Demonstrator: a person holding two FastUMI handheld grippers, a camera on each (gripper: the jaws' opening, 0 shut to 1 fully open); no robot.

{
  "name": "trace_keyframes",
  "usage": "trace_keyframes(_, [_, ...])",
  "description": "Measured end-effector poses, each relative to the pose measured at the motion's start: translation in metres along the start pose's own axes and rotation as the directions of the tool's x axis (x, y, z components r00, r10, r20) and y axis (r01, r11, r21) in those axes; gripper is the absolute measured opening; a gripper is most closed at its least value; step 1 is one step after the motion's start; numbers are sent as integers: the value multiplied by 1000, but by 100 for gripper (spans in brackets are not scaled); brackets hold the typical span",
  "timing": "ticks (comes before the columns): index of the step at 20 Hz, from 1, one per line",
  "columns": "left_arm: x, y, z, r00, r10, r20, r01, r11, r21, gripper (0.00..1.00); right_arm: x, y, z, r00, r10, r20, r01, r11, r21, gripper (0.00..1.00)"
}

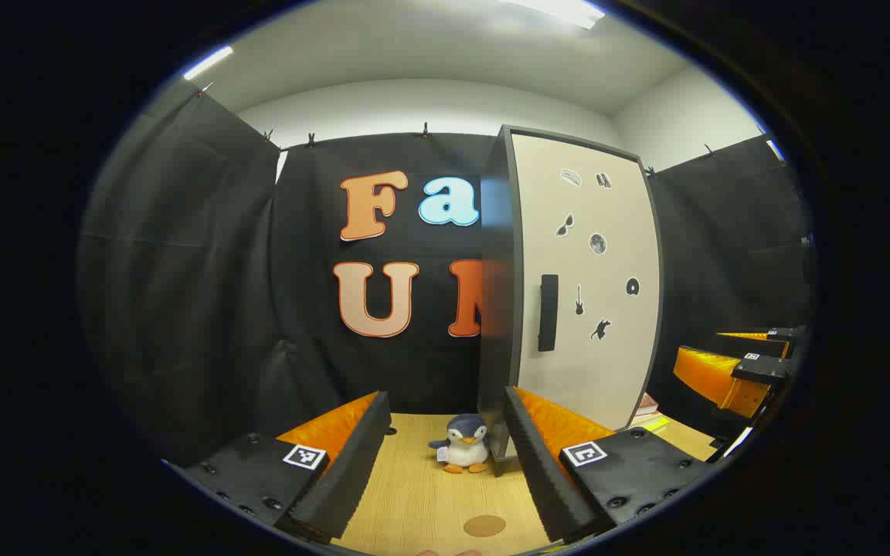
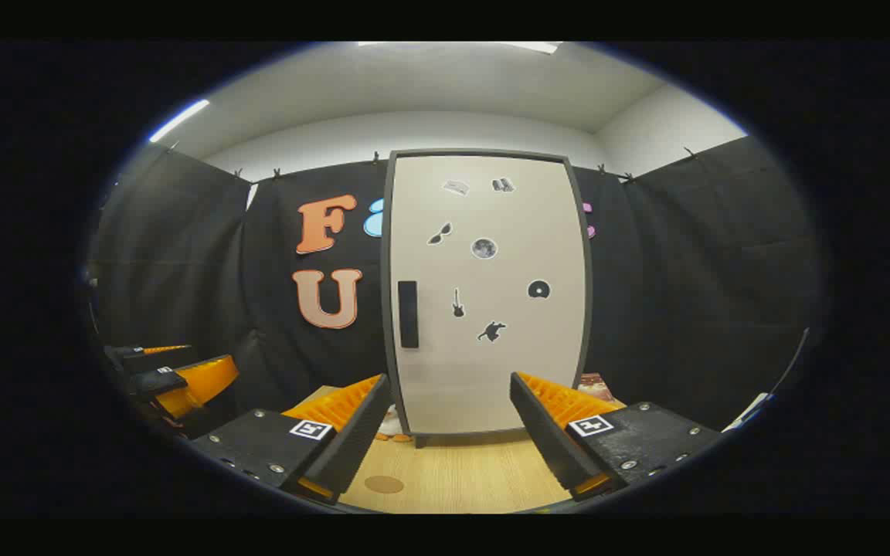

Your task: Open the cabinet door with the right hand, grasp the bottle in the cabinet with the left hand and place it on the coaster, then close the cabinet door with the right hand.

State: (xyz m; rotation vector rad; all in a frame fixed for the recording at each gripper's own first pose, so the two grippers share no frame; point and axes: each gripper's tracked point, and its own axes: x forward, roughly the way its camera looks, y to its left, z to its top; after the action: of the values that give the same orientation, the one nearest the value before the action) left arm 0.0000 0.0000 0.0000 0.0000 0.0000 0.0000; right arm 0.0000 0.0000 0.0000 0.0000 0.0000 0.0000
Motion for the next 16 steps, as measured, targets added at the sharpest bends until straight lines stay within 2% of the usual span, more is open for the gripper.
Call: trace_keyframes(16, [10, 11, -5, 1000, 8, -8, -8, 1000, 2, 95, 9, 7, 1, 1000, 0, 1, 0, 1000, 2, 95])
